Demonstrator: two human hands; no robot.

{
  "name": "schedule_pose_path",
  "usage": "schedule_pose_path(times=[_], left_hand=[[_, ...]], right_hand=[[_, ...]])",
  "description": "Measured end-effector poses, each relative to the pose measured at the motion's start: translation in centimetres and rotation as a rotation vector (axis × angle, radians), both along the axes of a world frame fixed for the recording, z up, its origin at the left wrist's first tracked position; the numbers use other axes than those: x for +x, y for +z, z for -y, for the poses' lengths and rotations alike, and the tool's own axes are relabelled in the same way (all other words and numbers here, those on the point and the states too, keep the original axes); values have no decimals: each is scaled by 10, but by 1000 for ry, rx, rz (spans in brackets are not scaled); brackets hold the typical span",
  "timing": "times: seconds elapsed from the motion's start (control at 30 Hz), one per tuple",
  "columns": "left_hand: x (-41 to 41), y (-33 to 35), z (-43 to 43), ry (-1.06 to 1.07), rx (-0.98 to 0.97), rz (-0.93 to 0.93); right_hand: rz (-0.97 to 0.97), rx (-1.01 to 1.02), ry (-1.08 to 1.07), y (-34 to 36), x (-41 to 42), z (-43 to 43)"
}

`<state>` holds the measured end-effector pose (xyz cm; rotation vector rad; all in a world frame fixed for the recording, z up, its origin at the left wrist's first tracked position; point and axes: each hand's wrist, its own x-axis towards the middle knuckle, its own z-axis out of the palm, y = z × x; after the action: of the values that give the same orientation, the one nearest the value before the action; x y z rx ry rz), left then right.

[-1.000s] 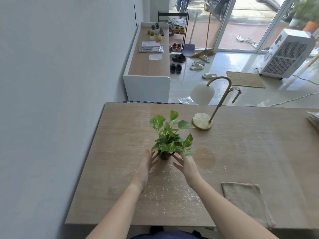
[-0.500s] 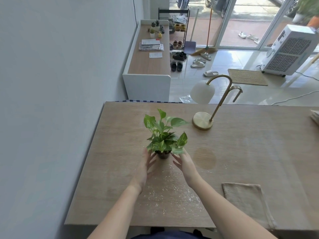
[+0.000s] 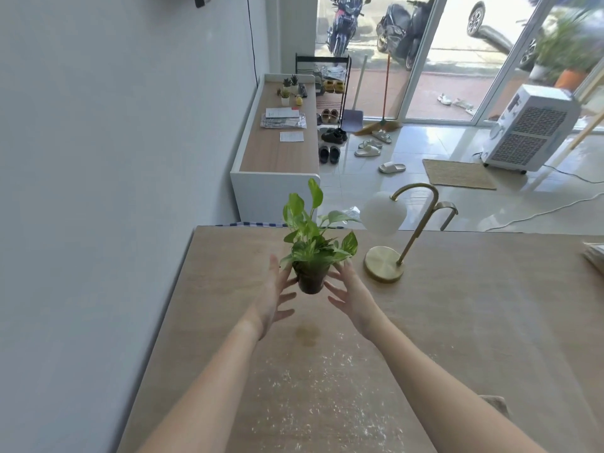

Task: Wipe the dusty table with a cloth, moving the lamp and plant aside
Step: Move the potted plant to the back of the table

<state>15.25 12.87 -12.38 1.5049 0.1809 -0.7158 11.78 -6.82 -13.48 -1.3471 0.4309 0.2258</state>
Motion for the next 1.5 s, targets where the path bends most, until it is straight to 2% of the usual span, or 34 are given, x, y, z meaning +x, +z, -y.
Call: schedule_pose_path(times=[0.43, 0.9, 1.0, 1.17, 1.37, 1.5], left_hand=[[77, -17, 25, -38, 55, -13], [81, -49, 15, -27, 67, -36], [78, -46, 14, -6, 94, 9], [58, -54, 4, 158, 269, 261], [-23, -67, -36, 119, 520, 588], [-90, -83, -62, 88, 697, 683]], right_hand=[[-59, 2, -98, -17, 76, 15], [-134, 68, -101, -35, 81, 10], [-152, 59, -84, -30, 76, 13], [-101, -155, -37, -31, 48, 25], [36, -507, -22, -36, -37, 51], [74, -710, 8, -47, -102, 81]])
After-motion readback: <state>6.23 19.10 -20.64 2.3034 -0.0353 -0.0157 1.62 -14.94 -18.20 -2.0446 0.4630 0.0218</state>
